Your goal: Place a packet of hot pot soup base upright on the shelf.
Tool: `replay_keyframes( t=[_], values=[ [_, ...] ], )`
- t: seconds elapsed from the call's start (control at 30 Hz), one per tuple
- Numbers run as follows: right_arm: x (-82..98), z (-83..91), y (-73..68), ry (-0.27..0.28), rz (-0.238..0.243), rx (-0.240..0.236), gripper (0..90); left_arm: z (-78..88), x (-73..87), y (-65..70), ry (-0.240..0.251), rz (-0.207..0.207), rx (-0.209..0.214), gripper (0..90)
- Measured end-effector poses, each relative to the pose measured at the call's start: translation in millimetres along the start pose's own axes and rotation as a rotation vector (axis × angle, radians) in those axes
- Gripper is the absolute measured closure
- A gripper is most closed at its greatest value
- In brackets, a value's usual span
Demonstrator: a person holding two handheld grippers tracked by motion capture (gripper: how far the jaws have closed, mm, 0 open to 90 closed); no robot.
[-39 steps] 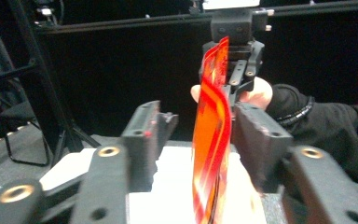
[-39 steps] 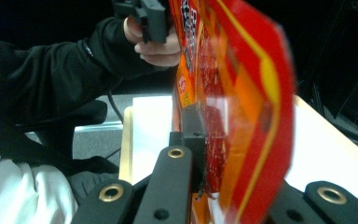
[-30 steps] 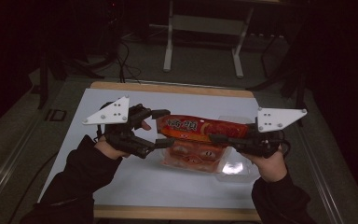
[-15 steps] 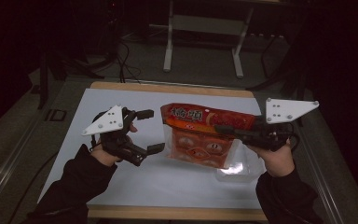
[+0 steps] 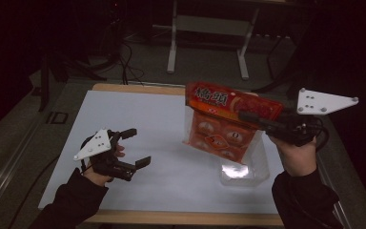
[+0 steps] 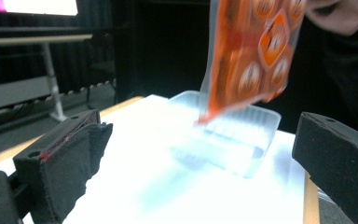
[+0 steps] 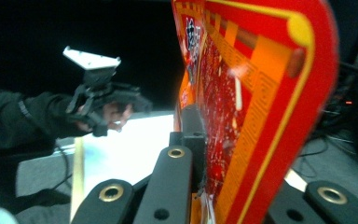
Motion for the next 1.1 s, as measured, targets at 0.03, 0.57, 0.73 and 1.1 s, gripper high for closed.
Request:
replay_keyframes(
  t=[0.03, 0.57, 0.73, 1.1],
  values=[
    [-0.7, 3.0, 1.9, 0.001, -0.003, 0.016, 90.0, 2.3, 6.6, -2.7, 0.001, 0.013, -0.014, 2.2],
    [14.9, 45.7, 31.1, -0.003, -0.062, 0.286, 90.0, 12.6, 44.6, -12.4, 0.025, 0.049, -0.078, 2.2],
    [27.3, 56.0, 35.4, -0.004, -0.090, 0.326, 90.0, 14.0, 54.1, -16.9, 0.022, 0.072, -0.092, 2.2],
    [72.8, 69.0, 48.4, -0.023, -0.179, 0.421, 90.0, 13.1, 65.2, -21.9, 0.023, 0.084, -0.103, 2.2]
  ],
)
Point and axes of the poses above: each handheld gripper's, and its own axes: z roughly backward along the jaws, x roughly out of its underside, y roughly to its right, the point moved 9 cm from there along -z, roughly forward along the jaws, and after that the axes turned 7 degrees about z, right-handed, at the moved point
